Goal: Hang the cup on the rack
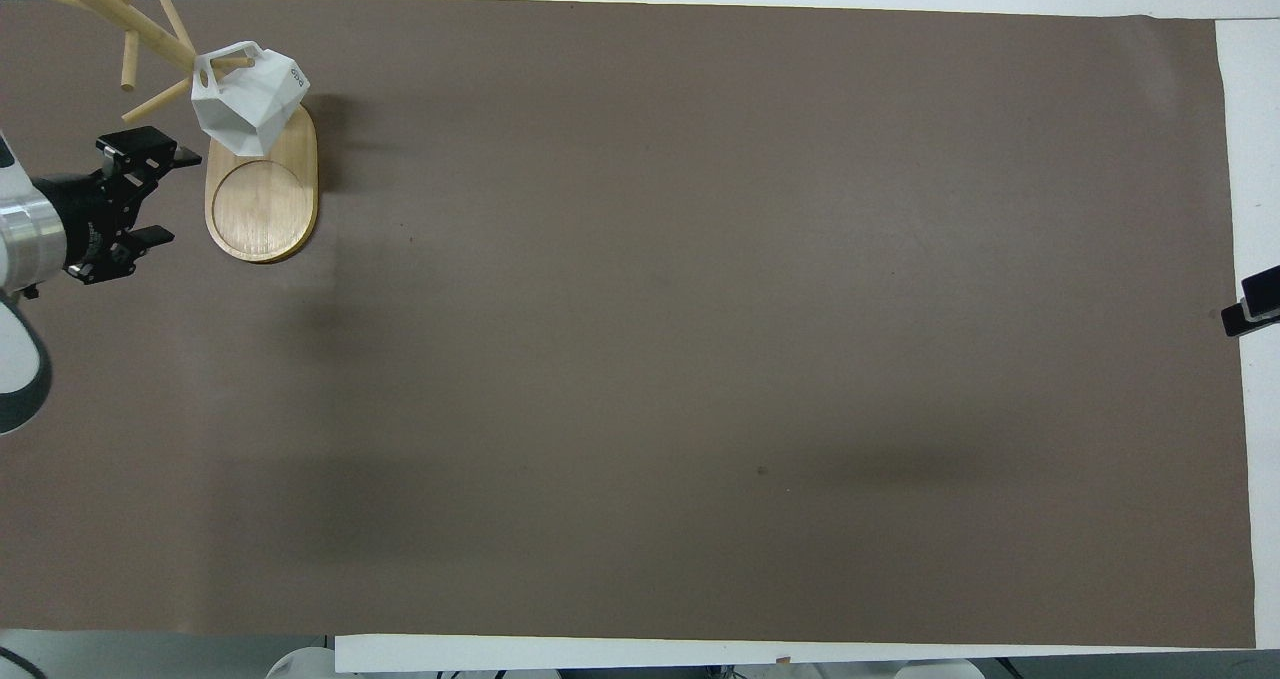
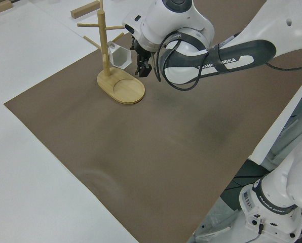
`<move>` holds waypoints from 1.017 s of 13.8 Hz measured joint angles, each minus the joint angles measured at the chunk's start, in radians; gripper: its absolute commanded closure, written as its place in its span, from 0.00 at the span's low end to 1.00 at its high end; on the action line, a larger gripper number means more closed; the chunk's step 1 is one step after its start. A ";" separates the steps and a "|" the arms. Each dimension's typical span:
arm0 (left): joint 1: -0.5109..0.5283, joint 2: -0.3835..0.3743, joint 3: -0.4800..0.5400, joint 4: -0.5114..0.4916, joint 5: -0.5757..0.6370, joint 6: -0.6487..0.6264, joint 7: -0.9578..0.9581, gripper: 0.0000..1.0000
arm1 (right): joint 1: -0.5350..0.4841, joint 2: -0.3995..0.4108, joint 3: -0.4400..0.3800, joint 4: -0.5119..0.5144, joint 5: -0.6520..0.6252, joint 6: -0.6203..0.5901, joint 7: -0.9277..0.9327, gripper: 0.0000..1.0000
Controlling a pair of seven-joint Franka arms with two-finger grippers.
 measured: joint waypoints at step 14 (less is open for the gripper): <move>-0.009 0.176 -0.022 0.644 0.301 -0.917 0.681 0.00 | 0.010 -0.002 0.000 -0.003 0.000 0.014 0.000 0.00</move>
